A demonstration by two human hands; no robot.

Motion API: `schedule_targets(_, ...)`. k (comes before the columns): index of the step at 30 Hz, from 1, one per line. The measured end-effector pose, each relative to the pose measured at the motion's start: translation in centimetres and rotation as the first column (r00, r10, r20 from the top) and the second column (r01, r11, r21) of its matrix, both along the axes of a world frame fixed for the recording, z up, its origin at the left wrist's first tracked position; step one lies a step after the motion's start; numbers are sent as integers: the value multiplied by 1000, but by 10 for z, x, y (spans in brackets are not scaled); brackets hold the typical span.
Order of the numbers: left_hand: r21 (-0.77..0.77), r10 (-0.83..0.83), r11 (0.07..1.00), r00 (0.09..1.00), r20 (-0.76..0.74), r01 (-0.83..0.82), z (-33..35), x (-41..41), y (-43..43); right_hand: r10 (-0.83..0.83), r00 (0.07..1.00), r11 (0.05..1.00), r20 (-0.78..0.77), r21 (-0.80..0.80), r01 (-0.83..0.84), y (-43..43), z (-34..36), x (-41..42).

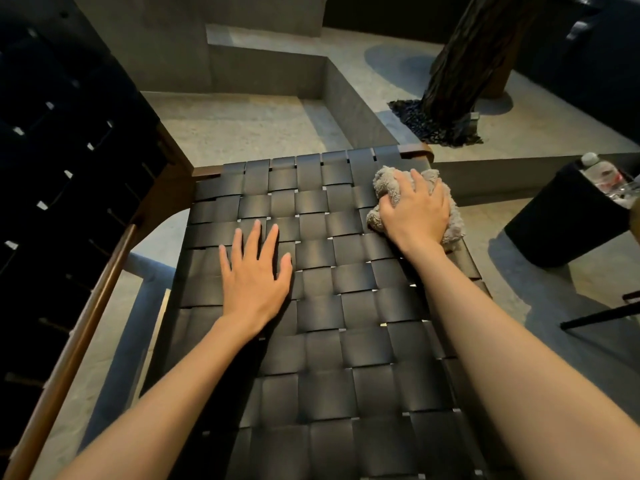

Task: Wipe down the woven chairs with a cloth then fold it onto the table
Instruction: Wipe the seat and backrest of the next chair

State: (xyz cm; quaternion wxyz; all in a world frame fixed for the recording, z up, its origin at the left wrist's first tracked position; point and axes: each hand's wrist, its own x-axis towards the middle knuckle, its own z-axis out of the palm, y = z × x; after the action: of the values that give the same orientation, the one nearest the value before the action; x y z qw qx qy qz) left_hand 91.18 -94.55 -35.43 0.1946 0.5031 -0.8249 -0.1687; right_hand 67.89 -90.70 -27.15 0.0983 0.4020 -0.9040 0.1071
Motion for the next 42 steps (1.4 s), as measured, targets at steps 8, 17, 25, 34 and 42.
schedule_targets(8,-11,104,994,990,-91,-106,-4,-1,4,415,909,900,42,126,-417,-62,-35,94)
schedule_targets(17,-65,78,995,997,6,-77,-6,-4,3,447,894,889,-30,126,-440,-103,-24,70)
schedule_targets(25,-41,71,997,996,-52,-73,-9,-3,3,64,997,998,-54,8,-63,-63,0,-5)
schedule_targets(34,43,-49,998,992,-121,54,-4,44,-8,315,948,938,42,139,-318,-66,4,27)
schedule_targets(42,124,124,987,979,-162,-104,-16,86,-5,623,772,721,122,294,-628,-125,-33,123)
